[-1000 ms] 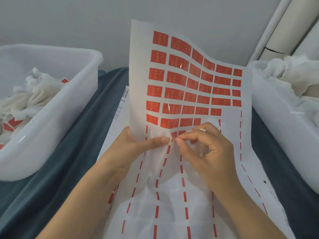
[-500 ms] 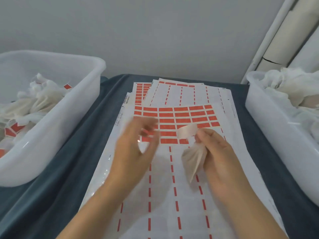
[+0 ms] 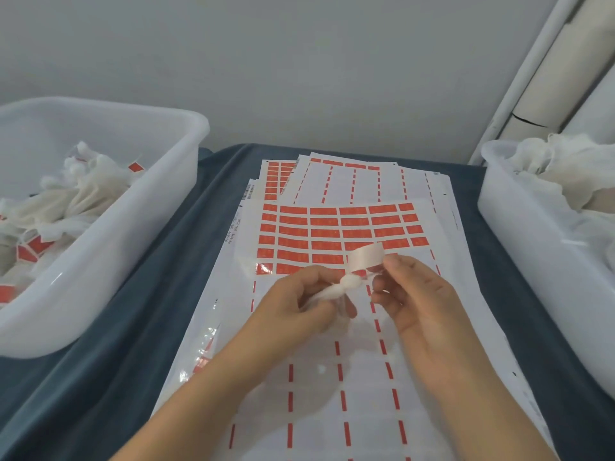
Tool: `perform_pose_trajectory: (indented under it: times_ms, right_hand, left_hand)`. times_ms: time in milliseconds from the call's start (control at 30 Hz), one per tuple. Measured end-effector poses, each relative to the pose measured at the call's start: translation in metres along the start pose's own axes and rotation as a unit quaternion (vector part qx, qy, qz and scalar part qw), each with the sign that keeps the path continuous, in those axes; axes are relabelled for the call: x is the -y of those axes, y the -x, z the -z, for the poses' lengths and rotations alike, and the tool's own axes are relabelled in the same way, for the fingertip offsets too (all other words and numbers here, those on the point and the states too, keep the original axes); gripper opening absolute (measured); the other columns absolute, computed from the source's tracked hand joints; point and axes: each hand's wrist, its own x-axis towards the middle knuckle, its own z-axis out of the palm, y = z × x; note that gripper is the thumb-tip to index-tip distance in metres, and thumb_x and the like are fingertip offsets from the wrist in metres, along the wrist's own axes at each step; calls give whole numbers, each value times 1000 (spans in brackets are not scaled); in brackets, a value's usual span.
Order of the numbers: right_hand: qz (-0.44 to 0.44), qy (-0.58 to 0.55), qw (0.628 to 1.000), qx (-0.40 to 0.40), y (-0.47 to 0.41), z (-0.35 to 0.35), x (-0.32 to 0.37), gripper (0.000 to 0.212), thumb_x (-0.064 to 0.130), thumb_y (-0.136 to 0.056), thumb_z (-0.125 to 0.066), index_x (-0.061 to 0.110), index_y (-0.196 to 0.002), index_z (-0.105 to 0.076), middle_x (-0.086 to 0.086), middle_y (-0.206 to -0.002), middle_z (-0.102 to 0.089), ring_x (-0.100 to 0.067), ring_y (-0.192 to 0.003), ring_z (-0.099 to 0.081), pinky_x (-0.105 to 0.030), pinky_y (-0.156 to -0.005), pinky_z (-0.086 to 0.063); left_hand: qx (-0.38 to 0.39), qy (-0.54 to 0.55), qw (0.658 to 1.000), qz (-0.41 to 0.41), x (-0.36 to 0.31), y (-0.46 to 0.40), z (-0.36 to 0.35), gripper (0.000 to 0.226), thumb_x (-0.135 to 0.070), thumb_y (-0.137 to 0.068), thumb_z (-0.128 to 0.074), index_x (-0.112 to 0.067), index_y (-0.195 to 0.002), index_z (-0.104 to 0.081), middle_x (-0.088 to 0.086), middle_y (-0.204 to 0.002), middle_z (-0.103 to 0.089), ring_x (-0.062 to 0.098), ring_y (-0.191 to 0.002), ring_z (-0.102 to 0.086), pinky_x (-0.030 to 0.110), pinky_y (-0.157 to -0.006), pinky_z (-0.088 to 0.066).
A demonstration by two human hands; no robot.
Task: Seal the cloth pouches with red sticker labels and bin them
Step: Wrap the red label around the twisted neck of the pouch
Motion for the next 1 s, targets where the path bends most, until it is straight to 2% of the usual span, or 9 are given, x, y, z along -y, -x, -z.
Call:
perform_pose_trajectory:
  times_ms: [67, 200, 300, 400, 500, 600, 667, 833, 1000]
  right_hand:
    - [-7, -23, 1000, 7, 1, 1, 0, 17, 29, -70, -62, 25, -83, -72, -1, -85, -74, -15, -75, -70, -20, -64, -55]
    - [-28, -55, 997, 49, 3, -2, -2, 18, 23, -74, -61, 23, -86, -75, -6, -90, -73, -19, -81, -71, -21, -66, -56]
    - [-40, -84, 994, 54, 4, -3, -1, 23, 21, -75, -60, 19, -96, -69, -7, -94, -73, -22, -83, -71, -23, -66, -57]
    - [-39, -107, 992, 46, 4, -2, 1, 18, 20, -76, -60, 26, -87, -73, -6, -94, -73, -22, -83, -71, -23, -64, -57]
    - [-27, -93, 995, 21, 2, -2, 1, 17, 21, -78, -61, 31, -79, -75, -3, -90, -74, -18, -80, -71, -23, -64, -57]
    - [1, -47, 998, -34, 1, 2, 3, 10, 30, -75, -64, 32, -76, -73, 1, -76, -71, -14, -64, -67, -23, -61, -54]
    - [31, -31, 997, -57, 1, 6, 5, 12, 30, -78, -63, 24, -82, -73, -1, -71, -70, -12, -52, -61, -20, -54, -52]
    - [115, 73, 989, -55, 3, -1, 5, 22, 35, -74, -65, 27, -94, -71, 11, -89, -73, -9, -80, -71, -13, -62, -52]
    - [107, 70, 992, -24, 4, -3, 0, 20, 34, -75, -65, 27, -93, -70, 8, -89, -74, -14, -81, -71, -16, -66, -54]
  left_hand:
    - [13, 19, 1000, 18, -2, 0, -1, 12, -25, -89, -55, -35, -87, -61, -18, -81, -69, 6, -84, -64, 23, -78, -51]
    - [8, 34, 999, 8, -5, 3, -4, 18, -50, -70, -63, -36, -81, -60, -18, -69, -67, 0, -66, -64, 7, -55, -47]
    - [1, 59, 998, 5, -9, 3, -3, 13, -54, -67, -55, -45, -71, -63, -7, -62, -69, 7, -59, -67, 9, -52, -48]
    - [5, 99, 995, 21, -10, 3, 0, 19, -52, -72, -50, -39, -73, -64, -2, -58, -67, 10, -62, -68, 8, -61, -49]
    - [-13, 145, 988, 47, -10, 1, 4, 21, -43, -82, -52, -30, -74, -67, 0, -57, -64, 12, -55, -64, 25, -80, -49]
    - [-54, 149, 984, 83, -10, -1, 8, 25, -30, -89, -53, -28, -72, -70, 2, -53, -59, 12, -44, -55, 36, -70, -55]
    - [-87, 135, 982, 99, -11, -2, 10, 25, -29, -89, -55, -30, -69, -70, 2, -50, -58, 13, -39, -52, 29, -60, -55]
    - [-125, 120, 978, 116, -11, -4, 13, 24, -29, -88, -57, -31, -68, -70, 2, -47, -58, 13, -37, -51, 32, -58, -55]
    - [-132, 123, 977, 113, -11, -3, 13, 26, -27, -88, -57, -31, -67, -70, -2, -52, -62, 11, -39, -53, 28, -63, -49]
